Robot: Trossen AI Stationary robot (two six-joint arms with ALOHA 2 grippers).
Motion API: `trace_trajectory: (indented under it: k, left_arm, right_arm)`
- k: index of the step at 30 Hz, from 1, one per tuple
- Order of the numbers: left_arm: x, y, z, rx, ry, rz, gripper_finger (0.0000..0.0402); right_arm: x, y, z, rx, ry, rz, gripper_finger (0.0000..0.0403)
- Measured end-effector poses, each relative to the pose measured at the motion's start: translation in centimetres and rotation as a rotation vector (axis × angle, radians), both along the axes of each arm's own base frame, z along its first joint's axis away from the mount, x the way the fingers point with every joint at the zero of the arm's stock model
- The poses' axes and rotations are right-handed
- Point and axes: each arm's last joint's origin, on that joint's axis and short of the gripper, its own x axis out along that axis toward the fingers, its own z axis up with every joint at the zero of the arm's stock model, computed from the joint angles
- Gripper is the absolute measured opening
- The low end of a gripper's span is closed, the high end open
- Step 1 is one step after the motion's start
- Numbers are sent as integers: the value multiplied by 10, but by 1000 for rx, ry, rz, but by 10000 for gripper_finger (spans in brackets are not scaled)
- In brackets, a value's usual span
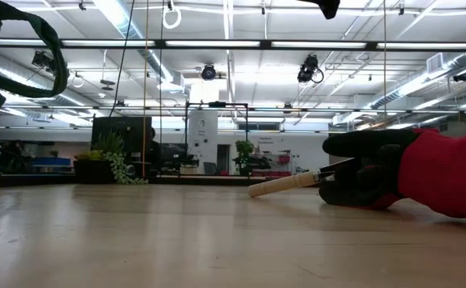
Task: Pick & Place Garden tools in Gardening bag
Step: Put the brown trowel into the white gardening bag
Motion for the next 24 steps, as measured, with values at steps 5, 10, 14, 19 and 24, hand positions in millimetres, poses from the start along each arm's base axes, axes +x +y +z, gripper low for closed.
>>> trace_trajectory:
  k: [5, 10, 14, 19, 24]
  left_arm:
    - [0, 0, 0, -14, 0, 7, 8]
    - [0, 0, 0, -14, 2, 7, 5]
    - [0, 0, 0, -13, 2, 7, 11]
    - [0, 0, 0, -13, 2, 7, 4]
    - [0, 0, 0, -13, 2, 7, 9]
  right_arm:
    - [-2, 0, 13, 1, 44, -1, 247]
    - [1, 0, 21, -16, 131, 9, 247]
    - [7, 1, 20, -16, 176, 17, 247]
    - [16, 3, 11, -2, 220, 43, 247]
    - [28, 6, -5, 7, 316, 64, 247]
